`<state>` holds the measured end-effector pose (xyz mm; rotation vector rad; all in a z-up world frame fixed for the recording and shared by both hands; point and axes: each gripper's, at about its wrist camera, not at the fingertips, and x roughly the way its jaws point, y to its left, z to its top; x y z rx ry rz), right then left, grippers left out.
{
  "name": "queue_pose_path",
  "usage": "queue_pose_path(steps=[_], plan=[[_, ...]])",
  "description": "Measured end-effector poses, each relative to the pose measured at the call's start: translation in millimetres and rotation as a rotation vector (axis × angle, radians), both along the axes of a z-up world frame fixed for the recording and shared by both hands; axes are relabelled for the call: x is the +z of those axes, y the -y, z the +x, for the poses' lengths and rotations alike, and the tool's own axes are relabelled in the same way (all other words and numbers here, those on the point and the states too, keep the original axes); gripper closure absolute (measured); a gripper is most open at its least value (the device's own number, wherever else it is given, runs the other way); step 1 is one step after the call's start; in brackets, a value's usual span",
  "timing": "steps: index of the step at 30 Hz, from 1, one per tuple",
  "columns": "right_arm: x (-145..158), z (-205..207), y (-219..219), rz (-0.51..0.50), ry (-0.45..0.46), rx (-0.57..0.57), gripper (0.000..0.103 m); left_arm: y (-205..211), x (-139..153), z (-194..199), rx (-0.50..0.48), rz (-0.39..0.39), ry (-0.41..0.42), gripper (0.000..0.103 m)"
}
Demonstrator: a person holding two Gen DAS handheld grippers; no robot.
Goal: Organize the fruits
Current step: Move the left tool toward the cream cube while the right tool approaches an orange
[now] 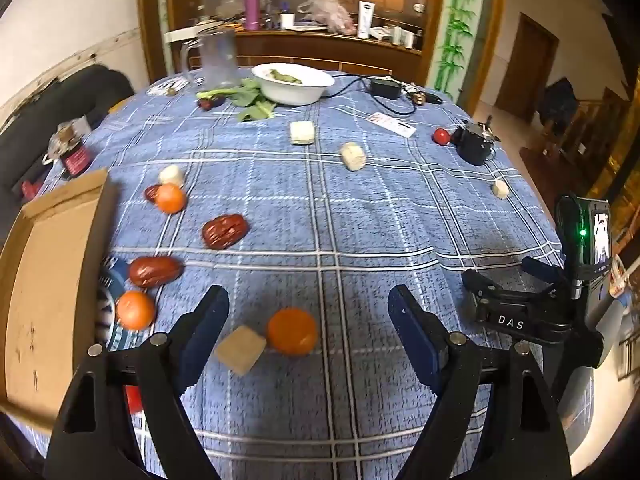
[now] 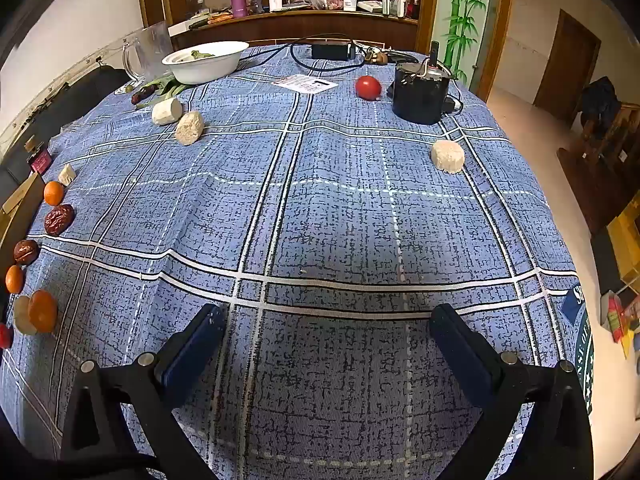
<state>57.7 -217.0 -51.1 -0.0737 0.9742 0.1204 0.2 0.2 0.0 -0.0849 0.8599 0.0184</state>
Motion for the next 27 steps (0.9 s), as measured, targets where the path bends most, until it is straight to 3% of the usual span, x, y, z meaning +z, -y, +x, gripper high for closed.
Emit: queue_pose_path(steps=[9, 13, 19, 27], plan=[[0, 0, 0, 0.000, 0.000, 0.000, 0.000, -25, -3, -1, -0.024, -0.023, 0.013, 0.021], [-1, 0, -1, 0.000, 0.000, 0.000, 0.000, -55, -3, -14, 0.052, -0.042, -0.005, 0.021], [-1, 1, -1, 0.000, 0.000, 0.000, 0.000, -61, -5, -38, 0.122, -0.003, -0.002, 0.021], [-1, 1, -1, -0.002, 0.000, 0.000, 0.000, -49, -19, -47, 0.113, 0.028, -0.051, 0.021]])
